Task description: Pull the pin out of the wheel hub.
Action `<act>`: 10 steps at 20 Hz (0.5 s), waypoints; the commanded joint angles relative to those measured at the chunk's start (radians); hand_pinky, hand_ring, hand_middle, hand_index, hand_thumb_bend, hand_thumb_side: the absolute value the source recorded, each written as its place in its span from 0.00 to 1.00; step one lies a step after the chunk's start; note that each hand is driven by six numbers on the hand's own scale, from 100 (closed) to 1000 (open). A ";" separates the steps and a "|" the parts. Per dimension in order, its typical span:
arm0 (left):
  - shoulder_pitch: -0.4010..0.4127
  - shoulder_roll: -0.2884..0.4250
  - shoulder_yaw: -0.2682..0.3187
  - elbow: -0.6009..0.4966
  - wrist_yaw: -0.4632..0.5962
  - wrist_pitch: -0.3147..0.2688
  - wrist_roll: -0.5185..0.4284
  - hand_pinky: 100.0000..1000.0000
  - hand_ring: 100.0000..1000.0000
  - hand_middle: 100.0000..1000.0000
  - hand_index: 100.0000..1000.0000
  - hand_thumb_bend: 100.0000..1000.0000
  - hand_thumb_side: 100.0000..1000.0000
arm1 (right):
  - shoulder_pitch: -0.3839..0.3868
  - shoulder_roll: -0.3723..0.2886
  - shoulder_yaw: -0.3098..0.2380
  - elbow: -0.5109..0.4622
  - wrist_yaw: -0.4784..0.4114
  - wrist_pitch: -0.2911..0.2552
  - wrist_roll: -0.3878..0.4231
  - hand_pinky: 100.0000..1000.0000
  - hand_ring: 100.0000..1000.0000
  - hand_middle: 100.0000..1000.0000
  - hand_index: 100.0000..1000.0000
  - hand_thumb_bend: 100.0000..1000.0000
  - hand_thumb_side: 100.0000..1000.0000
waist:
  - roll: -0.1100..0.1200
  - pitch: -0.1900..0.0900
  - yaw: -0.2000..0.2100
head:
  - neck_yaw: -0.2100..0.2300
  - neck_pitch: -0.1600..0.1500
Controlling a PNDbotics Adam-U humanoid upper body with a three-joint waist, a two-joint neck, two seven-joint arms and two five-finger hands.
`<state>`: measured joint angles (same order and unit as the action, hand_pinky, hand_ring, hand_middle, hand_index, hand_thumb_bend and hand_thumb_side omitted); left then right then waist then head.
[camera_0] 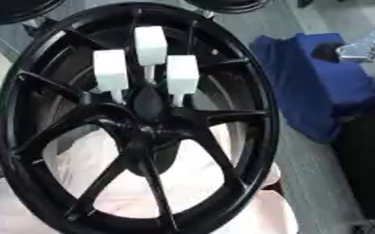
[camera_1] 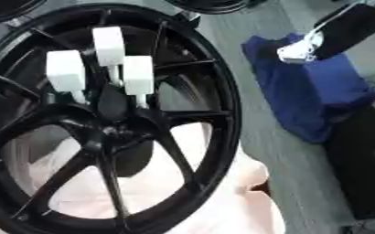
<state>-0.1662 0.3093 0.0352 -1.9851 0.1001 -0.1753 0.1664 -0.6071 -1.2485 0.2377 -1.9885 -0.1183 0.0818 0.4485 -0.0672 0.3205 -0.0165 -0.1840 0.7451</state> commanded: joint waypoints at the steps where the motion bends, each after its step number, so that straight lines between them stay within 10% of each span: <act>1: -0.005 0.023 -0.001 -0.015 0.007 0.001 -0.005 0.85 0.65 0.58 0.72 0.12 0.55 | -0.057 0.004 0.034 -0.012 -0.023 0.054 0.027 0.79 0.77 0.71 0.72 0.41 0.27 | -0.001 -0.031 0.003 | -0.007 -0.008; 10: -0.012 0.025 -0.004 -0.015 0.018 0.007 -0.006 0.85 0.65 0.59 0.72 0.12 0.55 | -0.207 0.117 0.138 -0.012 -0.040 0.198 0.113 0.79 0.77 0.71 0.73 0.45 0.23 | -0.011 -0.040 0.026 | -0.021 -0.007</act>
<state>-0.1681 0.3097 0.0338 -1.9851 0.1145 -0.1693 0.1613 -0.7978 -1.1241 0.3762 -1.9890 -0.1454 0.2600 0.5529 -0.0808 0.3085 0.0105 -0.2000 0.7450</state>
